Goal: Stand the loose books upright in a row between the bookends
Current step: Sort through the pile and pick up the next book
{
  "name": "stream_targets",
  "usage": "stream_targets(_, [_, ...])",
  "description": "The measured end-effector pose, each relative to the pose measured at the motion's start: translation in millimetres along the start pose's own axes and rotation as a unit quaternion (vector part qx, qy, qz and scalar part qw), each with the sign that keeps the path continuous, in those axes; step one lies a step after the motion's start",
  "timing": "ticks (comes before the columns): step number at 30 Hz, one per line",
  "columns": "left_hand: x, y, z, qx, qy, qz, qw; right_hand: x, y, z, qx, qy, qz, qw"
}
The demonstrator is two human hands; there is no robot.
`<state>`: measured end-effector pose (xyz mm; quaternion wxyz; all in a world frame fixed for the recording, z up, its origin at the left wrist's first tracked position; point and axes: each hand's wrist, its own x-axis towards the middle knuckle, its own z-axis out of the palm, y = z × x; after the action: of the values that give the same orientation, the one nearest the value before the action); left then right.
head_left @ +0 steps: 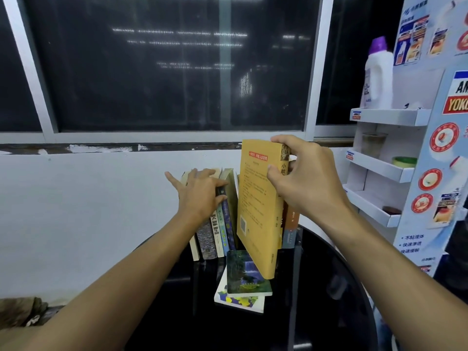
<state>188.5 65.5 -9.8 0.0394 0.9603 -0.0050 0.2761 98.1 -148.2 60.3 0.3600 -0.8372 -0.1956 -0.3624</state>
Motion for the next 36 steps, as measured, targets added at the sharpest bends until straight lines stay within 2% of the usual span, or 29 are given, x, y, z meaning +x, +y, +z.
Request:
stream_targets(6, [-0.2, -8.5, 3.4, -0.016, -0.007, -0.02, 1.0, 10.8, -9.3, 6.9, 0.008, 0.008, -0.016, 1.0])
stream_targets(18, [0.1, -7.0, 3.4, -0.043, 0.001, -0.006, 0.999, 50.0, -26.4, 37.4, -0.018, 0.019, -0.046, 0.999])
stream_targets(36, [-2.4, -10.8, 5.0, -0.058, 0.016, -0.01, 0.998, 90.5, -46.8, 28.2, -0.034, 0.004, -0.049, 0.998])
